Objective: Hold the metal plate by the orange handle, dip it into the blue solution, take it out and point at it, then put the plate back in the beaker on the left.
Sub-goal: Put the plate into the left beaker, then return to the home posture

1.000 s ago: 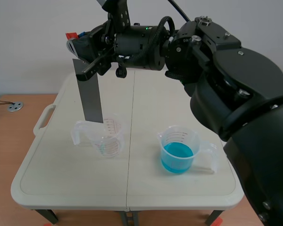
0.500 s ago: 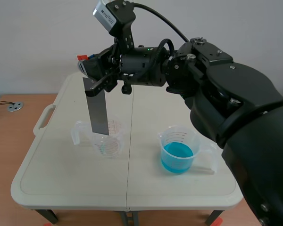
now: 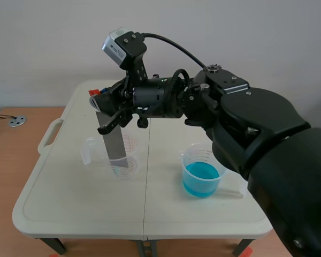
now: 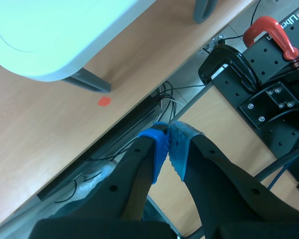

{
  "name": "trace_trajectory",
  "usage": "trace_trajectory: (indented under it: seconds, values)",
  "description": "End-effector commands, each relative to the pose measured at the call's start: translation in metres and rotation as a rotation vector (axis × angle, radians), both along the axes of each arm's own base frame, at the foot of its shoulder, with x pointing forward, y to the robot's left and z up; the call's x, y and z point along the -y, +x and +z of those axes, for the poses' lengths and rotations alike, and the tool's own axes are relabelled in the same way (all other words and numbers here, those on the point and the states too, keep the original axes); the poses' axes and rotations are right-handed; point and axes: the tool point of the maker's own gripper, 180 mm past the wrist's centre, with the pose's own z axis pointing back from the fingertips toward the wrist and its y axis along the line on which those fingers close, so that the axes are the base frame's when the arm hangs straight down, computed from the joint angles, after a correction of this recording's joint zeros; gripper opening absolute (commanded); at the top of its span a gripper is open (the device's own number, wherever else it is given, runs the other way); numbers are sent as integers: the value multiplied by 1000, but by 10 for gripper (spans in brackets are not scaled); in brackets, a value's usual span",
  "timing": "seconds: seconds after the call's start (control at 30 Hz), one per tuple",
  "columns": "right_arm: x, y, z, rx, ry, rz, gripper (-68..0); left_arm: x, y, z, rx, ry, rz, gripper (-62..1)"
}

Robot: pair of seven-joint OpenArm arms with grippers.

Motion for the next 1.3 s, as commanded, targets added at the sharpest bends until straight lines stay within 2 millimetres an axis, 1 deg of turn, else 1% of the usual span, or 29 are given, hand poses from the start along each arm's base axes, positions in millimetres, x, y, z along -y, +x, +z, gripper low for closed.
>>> trace_trajectory:
  seconds: [0.0,0.33,0.57,0.63,0.7,0.77,0.87,0.9,0.93,0.97,1.03,1.07,1.1,1.27]
  values:
    - [-6,3,17,25,49,11,-665,3,3,3,14,-16,6,-568]
    - [-4,-10,-11,-5,-13,14,-665,3,3,3,14,-17,6,-568]
    - [-4,-11,-13,-9,-14,12,-657,3,3,3,14,-17,6,-568]
    - [-3,-11,-13,-9,-15,12,-597,3,3,3,14,-17,6,-568]
    - [-3,-11,-13,-9,-15,12,-504,3,3,3,14,-17,6,-568]
    - [-3,-11,-13,-8,-14,12,-386,3,3,3,14,-17,6,-566]
    - [-4,-10,-10,-2,4,10,-166,3,3,3,14,-17,6,-557]
    - [-4,-10,-9,0,10,10,-96,3,3,3,15,-17,6,-519]
    - [-3,-8,-8,0,16,1,-31,3,3,3,15,-17,5,-453]
    - [-1,-5,-8,0,16,-17,-10,3,4,3,17,-19,5,-358]
    - [3,-1,-7,-1,15,-37,-11,4,4,4,23,-18,-2,-135]
    - [5,2,-7,-2,16,-48,-11,5,5,5,36,-18,-15,-37]
    - [8,5,-6,-1,20,-63,-11,6,5,6,43,-19,-21,14]
    - [19,16,-2,-1,37,-113,-11,7,7,7,53,-29,-22,14]
